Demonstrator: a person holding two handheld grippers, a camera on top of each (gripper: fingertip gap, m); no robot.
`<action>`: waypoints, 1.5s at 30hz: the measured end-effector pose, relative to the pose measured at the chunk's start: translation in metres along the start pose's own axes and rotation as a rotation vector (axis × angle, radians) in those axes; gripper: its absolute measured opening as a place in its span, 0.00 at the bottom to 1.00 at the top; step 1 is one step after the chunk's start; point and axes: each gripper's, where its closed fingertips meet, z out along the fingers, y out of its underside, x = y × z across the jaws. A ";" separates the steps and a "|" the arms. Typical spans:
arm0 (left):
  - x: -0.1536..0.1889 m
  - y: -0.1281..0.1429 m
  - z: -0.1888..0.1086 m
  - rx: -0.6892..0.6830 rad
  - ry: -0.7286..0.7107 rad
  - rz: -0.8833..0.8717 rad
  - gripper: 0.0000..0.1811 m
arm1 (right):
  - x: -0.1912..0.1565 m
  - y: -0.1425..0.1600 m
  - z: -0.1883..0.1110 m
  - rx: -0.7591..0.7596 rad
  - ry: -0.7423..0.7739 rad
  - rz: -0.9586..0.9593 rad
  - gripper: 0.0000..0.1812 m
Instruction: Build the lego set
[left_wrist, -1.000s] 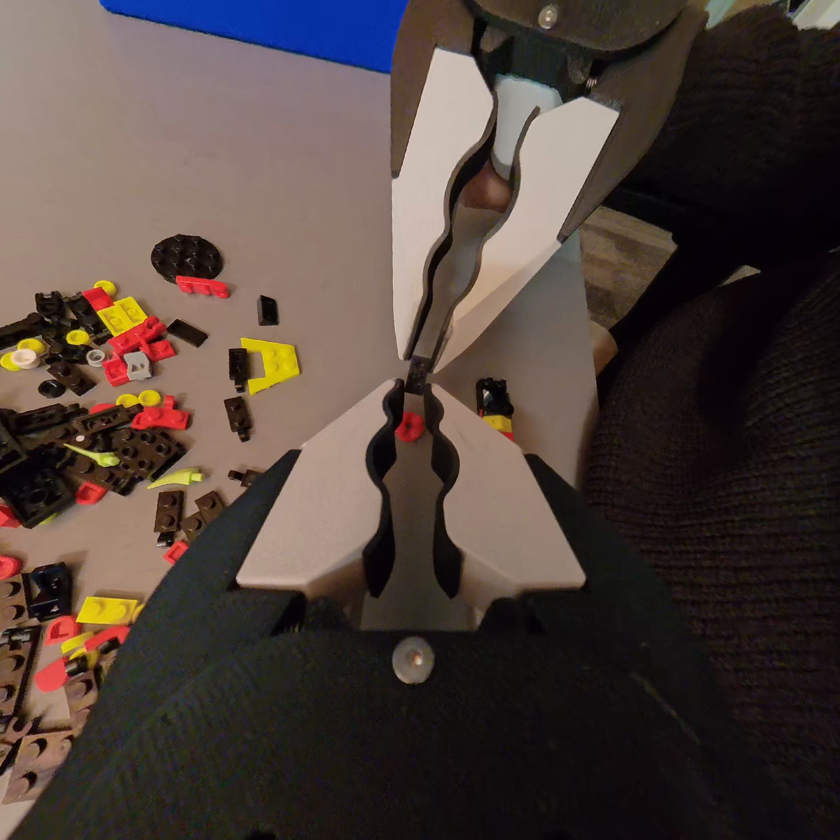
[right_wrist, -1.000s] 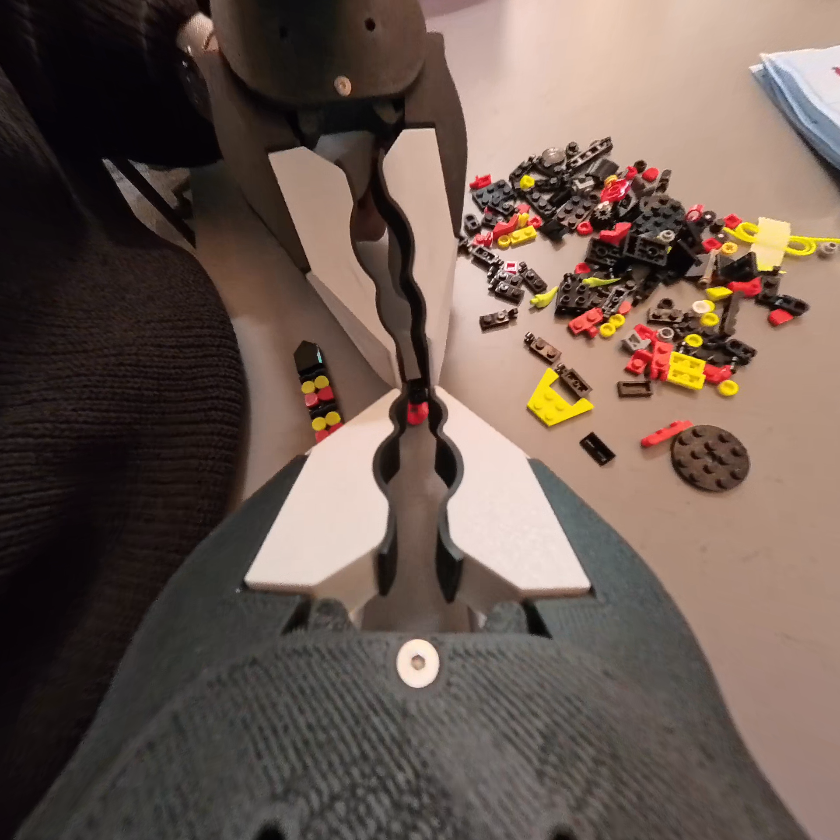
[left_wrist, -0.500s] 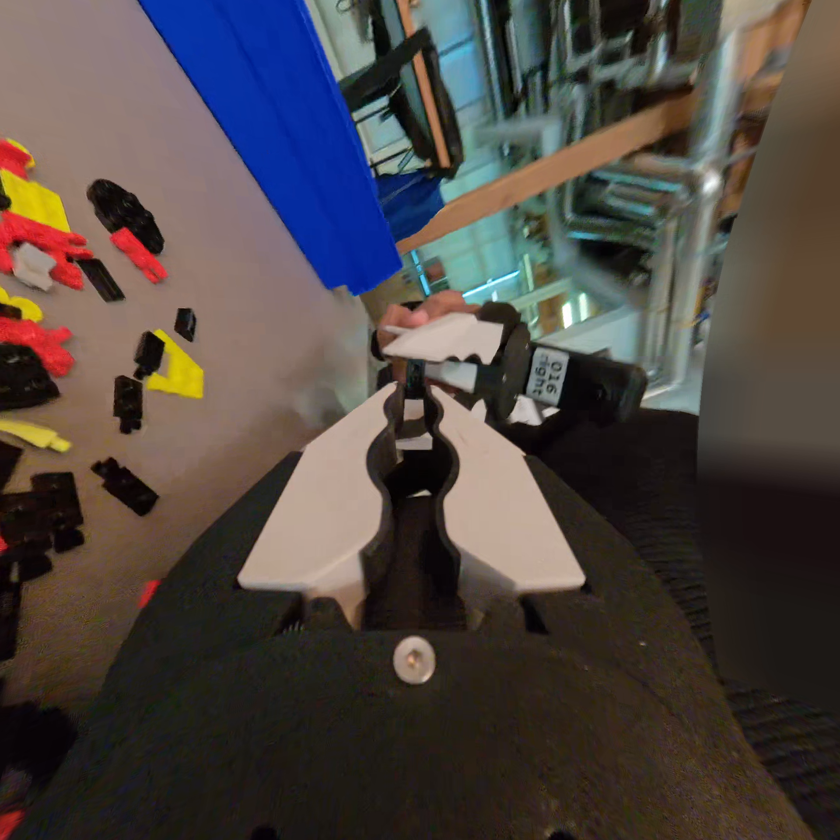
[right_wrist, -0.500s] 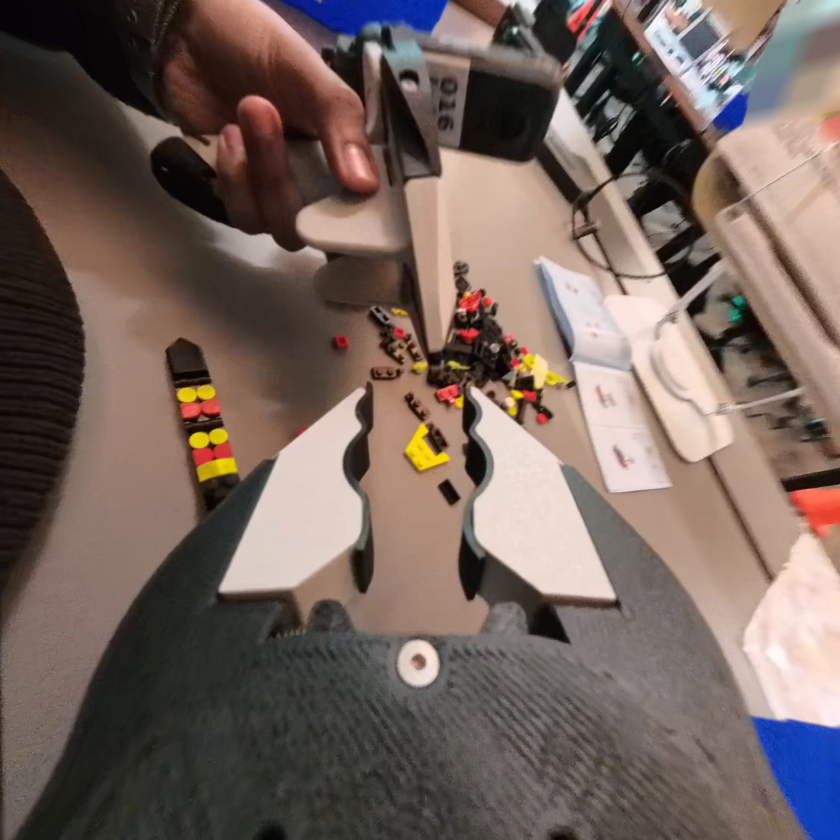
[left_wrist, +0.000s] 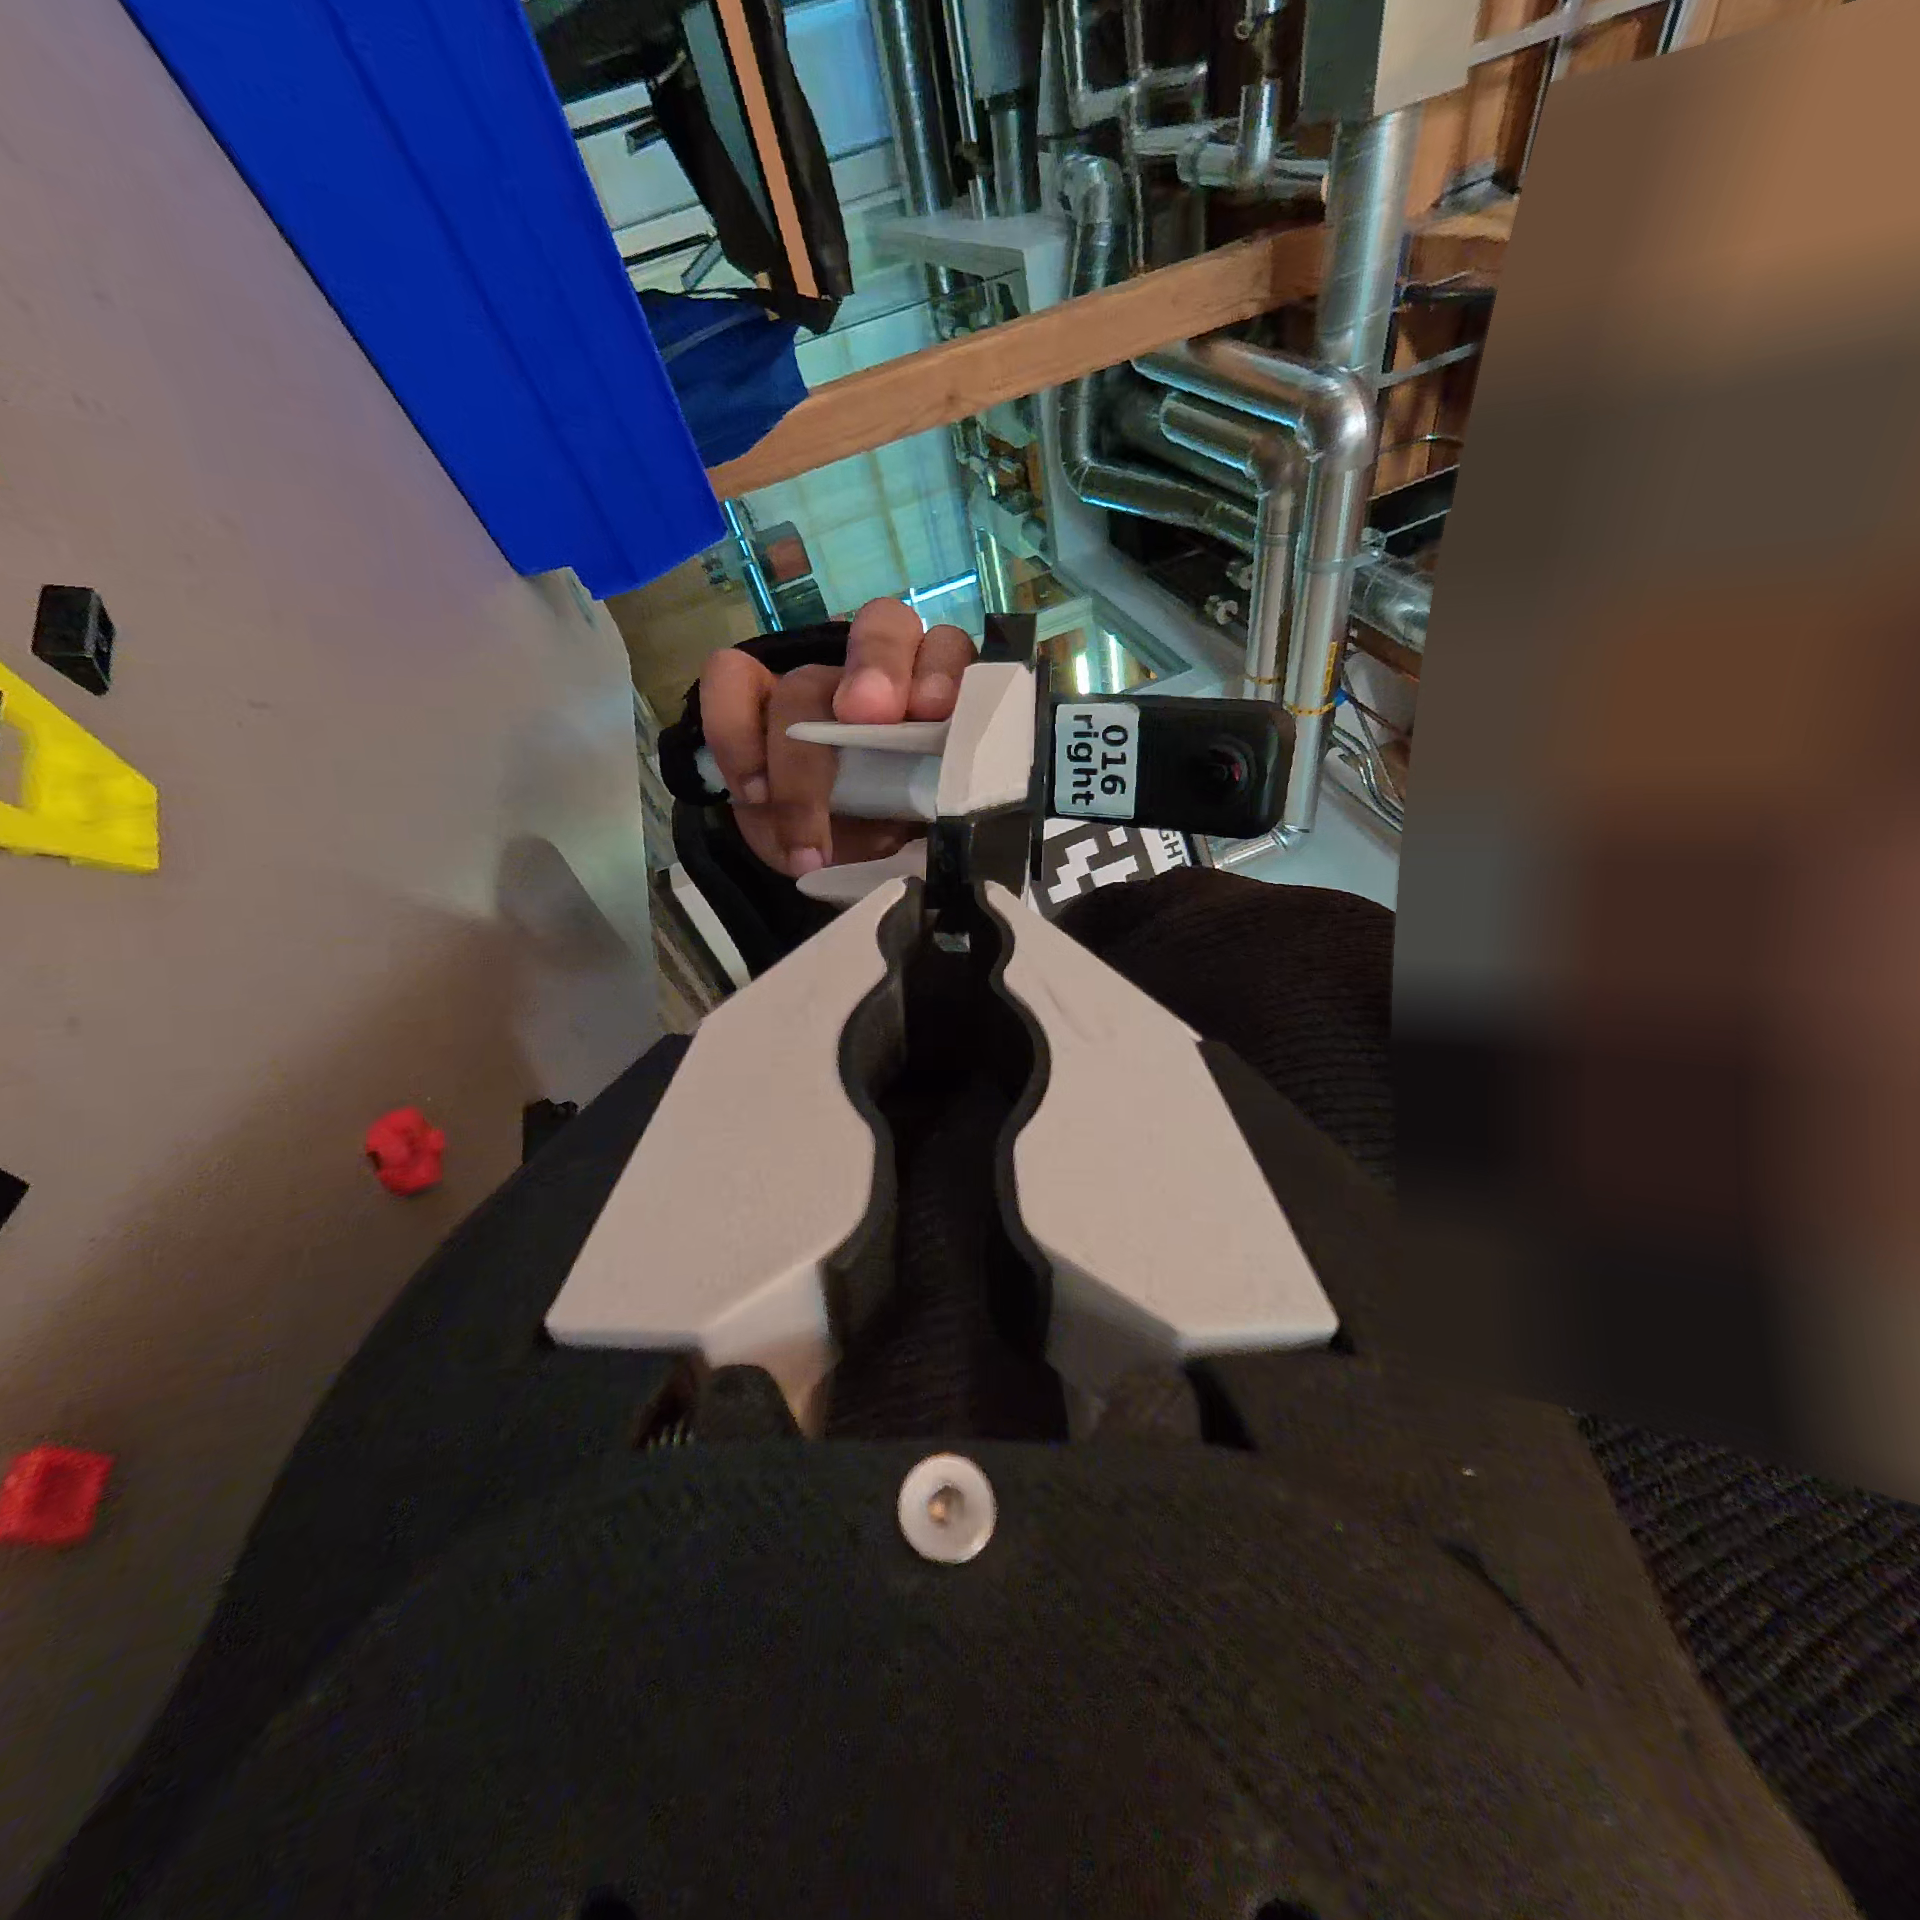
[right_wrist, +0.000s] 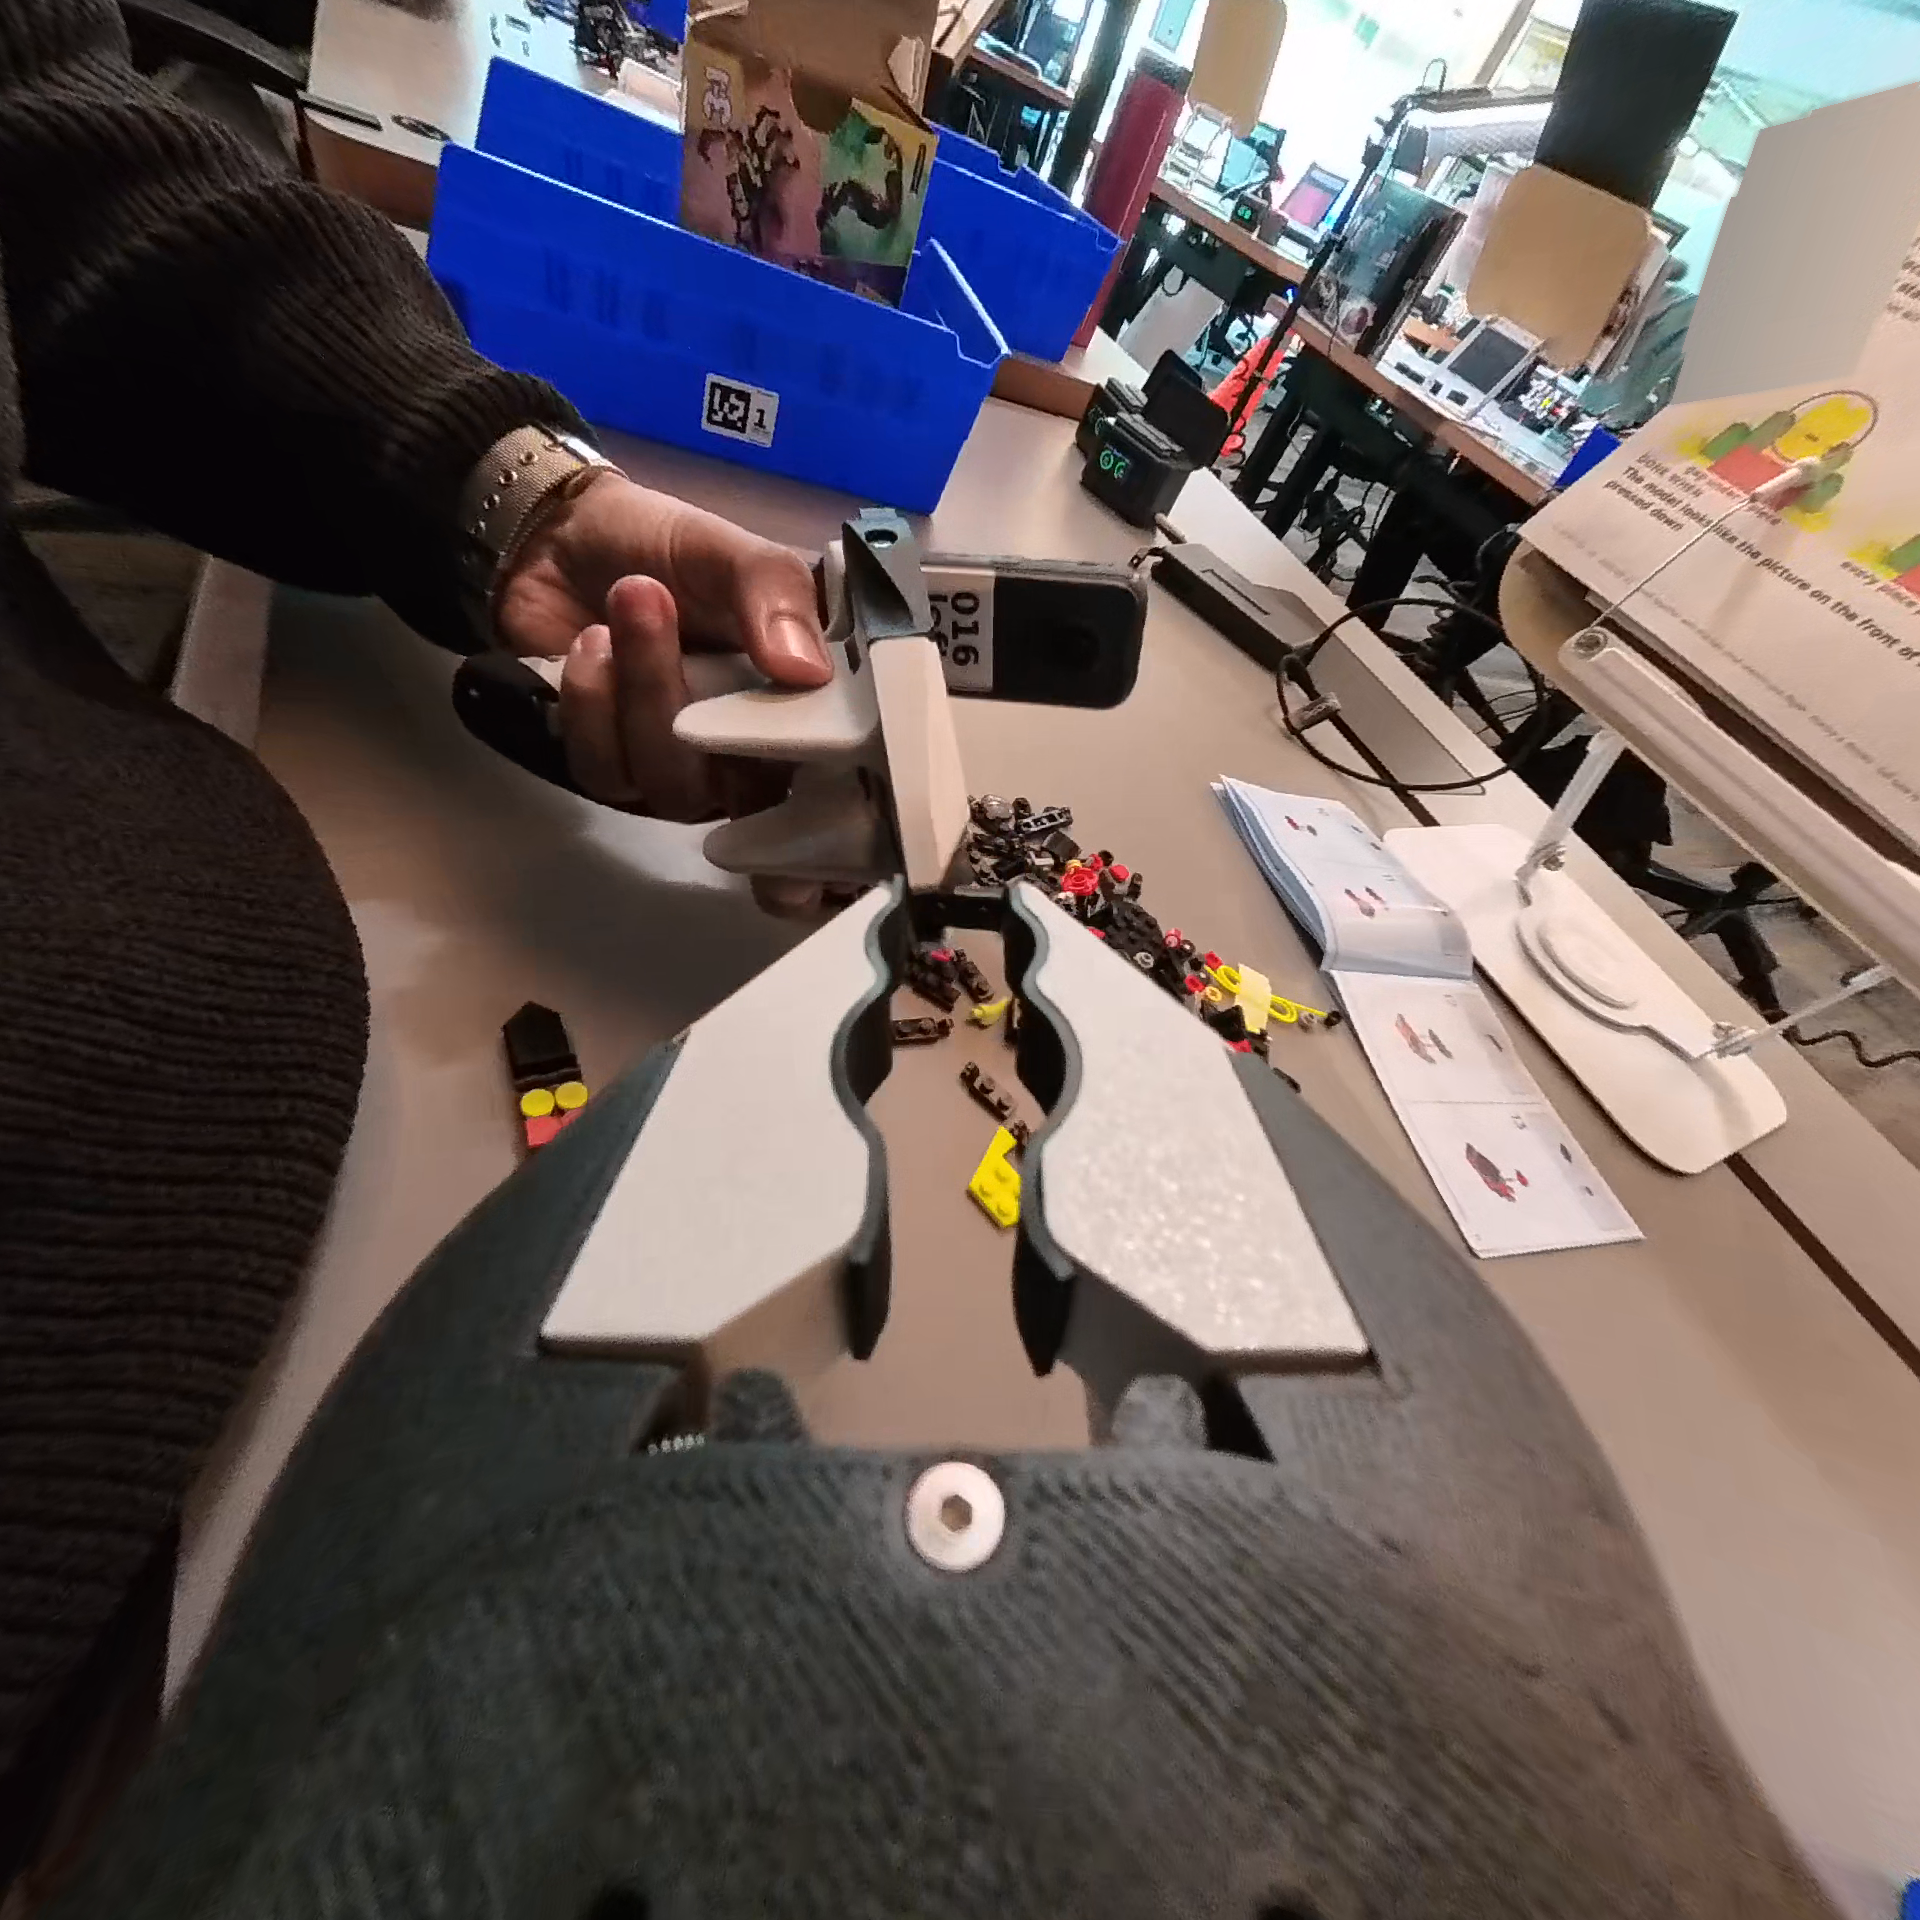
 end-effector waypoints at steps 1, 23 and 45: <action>0.000 0.000 0.000 0.000 0.000 -0.001 0.02 | 0.000 0.000 0.000 0.000 -0.003 0.004 0.09; -0.074 0.013 -0.022 -0.225 -0.590 0.390 0.09 | -0.026 0.121 0.005 -0.651 -0.193 0.312 0.10; -0.100 0.041 -0.023 -0.532 -0.870 0.802 0.18 | -0.020 0.113 0.001 -0.597 -0.084 0.382 0.13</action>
